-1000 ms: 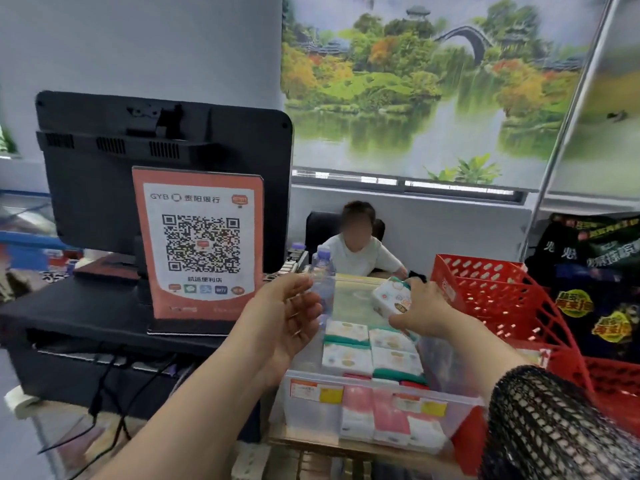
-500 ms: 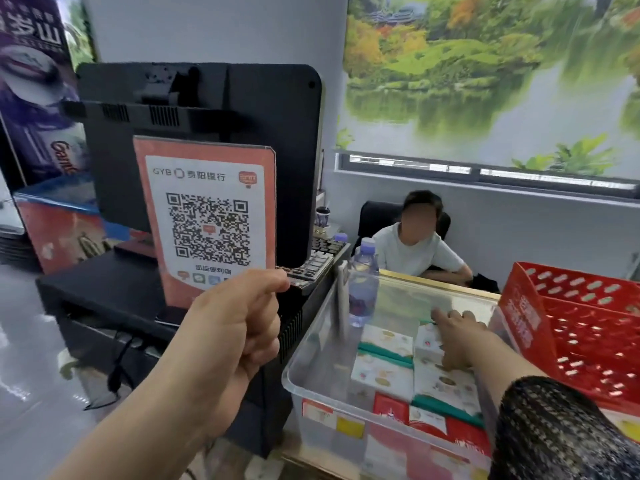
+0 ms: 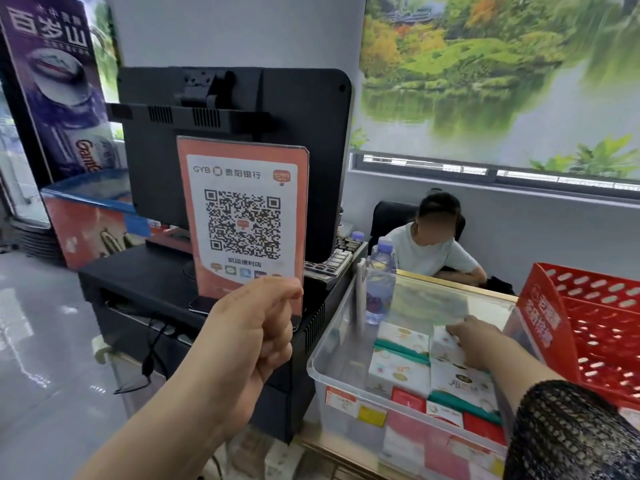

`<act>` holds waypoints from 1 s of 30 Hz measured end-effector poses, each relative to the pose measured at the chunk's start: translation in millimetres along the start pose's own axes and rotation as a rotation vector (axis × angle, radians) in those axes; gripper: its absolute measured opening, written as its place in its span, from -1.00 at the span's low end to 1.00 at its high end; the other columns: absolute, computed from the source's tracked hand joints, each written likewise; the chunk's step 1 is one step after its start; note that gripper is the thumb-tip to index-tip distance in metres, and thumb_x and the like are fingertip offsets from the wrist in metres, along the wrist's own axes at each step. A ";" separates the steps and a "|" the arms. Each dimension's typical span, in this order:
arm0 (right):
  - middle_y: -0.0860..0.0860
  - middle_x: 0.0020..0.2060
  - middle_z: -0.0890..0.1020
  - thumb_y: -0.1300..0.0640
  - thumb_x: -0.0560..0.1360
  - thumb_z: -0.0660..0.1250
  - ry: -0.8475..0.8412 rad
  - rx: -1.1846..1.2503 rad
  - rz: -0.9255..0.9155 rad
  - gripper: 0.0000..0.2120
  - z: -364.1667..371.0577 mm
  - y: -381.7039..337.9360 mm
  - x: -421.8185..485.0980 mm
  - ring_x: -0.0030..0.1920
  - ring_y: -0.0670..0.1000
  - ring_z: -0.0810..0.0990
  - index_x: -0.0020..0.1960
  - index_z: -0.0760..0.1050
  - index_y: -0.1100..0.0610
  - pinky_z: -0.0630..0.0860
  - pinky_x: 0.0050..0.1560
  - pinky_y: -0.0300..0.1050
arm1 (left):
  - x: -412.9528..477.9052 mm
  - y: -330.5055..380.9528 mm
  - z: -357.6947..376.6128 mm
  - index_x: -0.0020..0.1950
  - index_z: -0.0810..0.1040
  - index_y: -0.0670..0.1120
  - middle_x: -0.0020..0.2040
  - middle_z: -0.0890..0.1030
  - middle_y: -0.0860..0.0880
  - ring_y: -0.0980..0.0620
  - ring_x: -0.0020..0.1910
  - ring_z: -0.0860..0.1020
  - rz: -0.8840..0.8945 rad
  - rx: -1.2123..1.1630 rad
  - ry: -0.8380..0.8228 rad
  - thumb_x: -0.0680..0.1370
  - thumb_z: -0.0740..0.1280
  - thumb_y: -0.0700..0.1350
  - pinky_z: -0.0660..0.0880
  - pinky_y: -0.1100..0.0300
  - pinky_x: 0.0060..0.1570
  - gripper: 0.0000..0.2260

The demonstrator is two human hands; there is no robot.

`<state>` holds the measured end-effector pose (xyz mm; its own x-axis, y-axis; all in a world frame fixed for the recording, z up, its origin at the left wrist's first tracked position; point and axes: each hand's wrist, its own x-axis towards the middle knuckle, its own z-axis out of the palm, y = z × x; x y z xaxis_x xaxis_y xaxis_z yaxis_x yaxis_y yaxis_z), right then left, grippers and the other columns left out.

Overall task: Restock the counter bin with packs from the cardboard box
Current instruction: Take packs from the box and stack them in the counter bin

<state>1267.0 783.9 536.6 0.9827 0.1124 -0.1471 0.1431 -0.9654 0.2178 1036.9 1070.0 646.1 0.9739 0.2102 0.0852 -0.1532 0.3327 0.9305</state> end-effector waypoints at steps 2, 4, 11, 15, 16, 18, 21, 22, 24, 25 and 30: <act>0.04 0.30 0.40 0.16 0.50 0.33 -0.003 -0.024 -0.016 -0.50 0.6 -0.8 -0.9 0.26 0.05 0.47 0.42 0.33 0.01 0.45 0.25 -0.13 | -3.1 0.6 -5.5 -0.57 0.36 -0.03 -0.54 0.12 0.04 0.09 -0.54 0.07 -0.014 0.008 0.013 0.51 0.27 -0.18 0.08 0.24 -0.52 -0.57; 0.01 0.29 0.42 0.13 0.49 0.34 0.011 -0.038 -0.014 -0.50 1.8 -1.8 -0.8 0.24 0.03 0.48 0.41 0.34 0.00 0.47 0.22 -0.13 | -6.5 0.9 -11.0 -0.55 0.32 -0.03 -0.53 0.12 0.03 0.08 -0.53 0.06 -0.021 0.004 0.029 0.51 0.28 -0.18 0.05 0.19 -0.47 -0.59; 0.09 0.40 0.35 0.09 0.54 0.28 -0.019 -0.063 -0.026 -0.42 8.8 1.2 -7.2 0.27 0.10 0.48 0.50 0.17 0.00 0.49 0.20 -0.08 | -9.5 -4.7 -31.3 -0.49 0.45 -0.04 -0.53 0.14 0.03 0.08 -0.55 0.08 -0.060 -0.018 0.066 0.50 0.30 -0.19 0.05 0.20 -0.49 -0.66; 0.17 0.52 0.04 0.13 0.56 0.25 -0.083 -0.095 -0.039 -0.19 4.9 -1.3 -14.8 0.32 0.14 0.45 0.49 -0.26 -0.32 0.53 0.18 -0.04 | -8.1 -10.8 -33.5 -0.51 0.46 -0.03 -0.53 0.14 0.04 0.10 -0.56 0.08 -0.068 -0.031 0.053 0.51 0.29 -0.18 0.06 0.21 -0.51 -0.64; 0.18 0.52 0.03 0.13 0.57 0.24 -0.084 -0.127 -0.068 -0.20 5.7 -1.9 -15.1 0.30 0.15 0.46 0.47 -0.25 -0.36 0.54 0.16 -0.03 | -7.8 -12.2 -32.5 -0.54 0.44 -0.03 -0.53 0.13 0.04 0.09 -0.56 0.08 -0.072 -0.023 0.052 0.51 0.28 -0.18 0.06 0.21 -0.50 -0.61; 0.18 0.50 0.08 0.09 0.57 0.23 -0.115 -0.174 -0.073 -0.24 4.3 -5.1 -16.0 0.31 0.16 0.45 0.48 -0.20 -0.36 0.54 0.16 -0.01 | -7.5 -14.2 -29.7 -0.59 0.42 -0.02 -0.53 0.12 0.04 0.09 -0.56 0.08 -0.080 -0.015 0.046 0.52 0.27 -0.17 0.06 0.20 -0.48 -0.56; 0.19 0.47 0.15 0.03 0.58 0.23 -0.125 -0.225 -0.097 -0.27 6.3 -7.7 -14.9 0.29 0.16 0.47 0.49 -0.19 -0.32 0.54 0.17 0.01 | -6.2 -16.6 -26.8 -0.60 0.41 -0.02 -0.54 0.13 0.04 0.10 -0.56 0.08 -0.086 -0.019 0.044 0.52 0.27 -0.17 0.07 0.22 -0.51 -0.55; 0.19 0.47 0.15 0.01 0.57 0.23 -0.123 -0.227 -0.096 -0.27 6.8 -8.4 -14.1 0.29 0.16 0.47 0.49 -0.19 -0.32 0.54 0.16 0.01 | -5.5 -17.4 -26.3 -0.59 0.42 -0.02 -0.54 0.13 0.04 0.10 -0.57 0.09 -0.086 -0.022 0.044 0.52 0.27 -0.18 0.07 0.23 -0.52 -0.56; 0.19 0.48 0.14 0.01 0.57 0.24 -0.113 -0.212 -0.078 -0.26 7.2 -8.4 -13.7 0.30 0.16 0.46 0.50 -0.20 -0.32 0.53 0.17 0.01 | -4.6 -18.7 -25.6 -0.55 0.42 -0.03 -0.53 0.12 0.04 0.10 -0.57 0.09 -0.089 -0.035 0.043 0.52 0.27 -0.18 0.09 0.26 -0.56 -0.59; 0.19 0.50 0.12 0.03 0.57 0.24 -0.111 -0.193 -0.067 -0.25 5.8 -8.5 -14.0 0.31 0.16 0.45 0.50 -0.22 -0.31 0.52 0.18 0.02 | -4.3 -19.2 -25.4 -0.54 0.43 -0.03 -0.53 0.12 0.04 0.10 -0.57 0.09 -0.091 -0.043 0.039 0.51 0.28 -0.18 0.09 0.26 -0.57 -0.61; 0.15 0.50 0.17 0.15 0.51 0.33 -0.046 -0.079 0.025 -0.15 -13.9 -2.7 -26.8 0.39 0.16 0.36 0.54 -0.18 -0.19 0.42 0.29 0.03 | -3.6 -16.9 -23.5 -0.52 0.45 -0.02 -0.53 0.14 0.04 0.10 -0.56 0.09 -0.114 -0.047 0.011 0.51 0.29 -0.18 0.10 0.26 -0.55 -0.63</act>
<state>1241.9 786.7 553.4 0.9799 0.0761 -0.1846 0.1295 -0.9460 0.2973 1032.1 1085.2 621.6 0.9837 0.1783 -0.0244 -0.0494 0.3979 0.9161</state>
